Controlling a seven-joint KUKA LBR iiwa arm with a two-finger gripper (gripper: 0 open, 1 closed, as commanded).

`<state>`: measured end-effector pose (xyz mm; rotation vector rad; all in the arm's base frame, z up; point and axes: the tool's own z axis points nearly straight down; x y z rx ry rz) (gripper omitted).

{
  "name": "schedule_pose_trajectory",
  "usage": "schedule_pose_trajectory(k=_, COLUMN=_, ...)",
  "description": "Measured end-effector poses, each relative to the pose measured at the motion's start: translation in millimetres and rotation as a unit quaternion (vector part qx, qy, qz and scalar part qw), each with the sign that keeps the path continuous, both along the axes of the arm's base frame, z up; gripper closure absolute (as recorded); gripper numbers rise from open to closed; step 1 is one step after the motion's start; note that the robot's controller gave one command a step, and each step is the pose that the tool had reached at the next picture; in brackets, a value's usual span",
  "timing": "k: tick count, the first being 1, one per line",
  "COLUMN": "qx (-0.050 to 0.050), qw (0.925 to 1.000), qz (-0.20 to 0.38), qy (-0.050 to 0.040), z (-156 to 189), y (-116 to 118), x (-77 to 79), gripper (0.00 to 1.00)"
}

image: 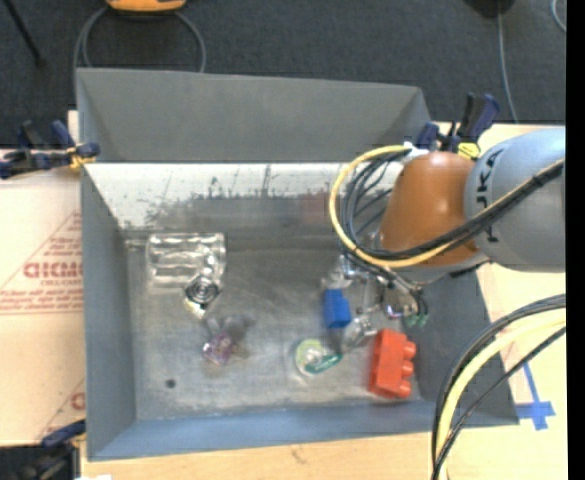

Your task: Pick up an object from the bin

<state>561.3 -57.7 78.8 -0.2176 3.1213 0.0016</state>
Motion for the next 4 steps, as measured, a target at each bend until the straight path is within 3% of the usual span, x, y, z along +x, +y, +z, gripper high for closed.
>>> schedule_pose_trajectory(k=2, qx=-0.001, qw=0.9999, qz=0.012, qy=-0.0028, z=-1, y=-33, x=-59.4, gripper=0.0)
schedule_pose_trajectory(k=3, qx=0.001, qw=0.9983, qz=0.058, qy=-0.0025, z=-1, y=-49, x=-60.6, gripper=0.0)
schedule_pose_trajectory(k=4, qx=0.002, qw=0.9893, qz=0.146, qy=-0.005, z=-2, y=-73, x=-66.6, gripper=0.0)
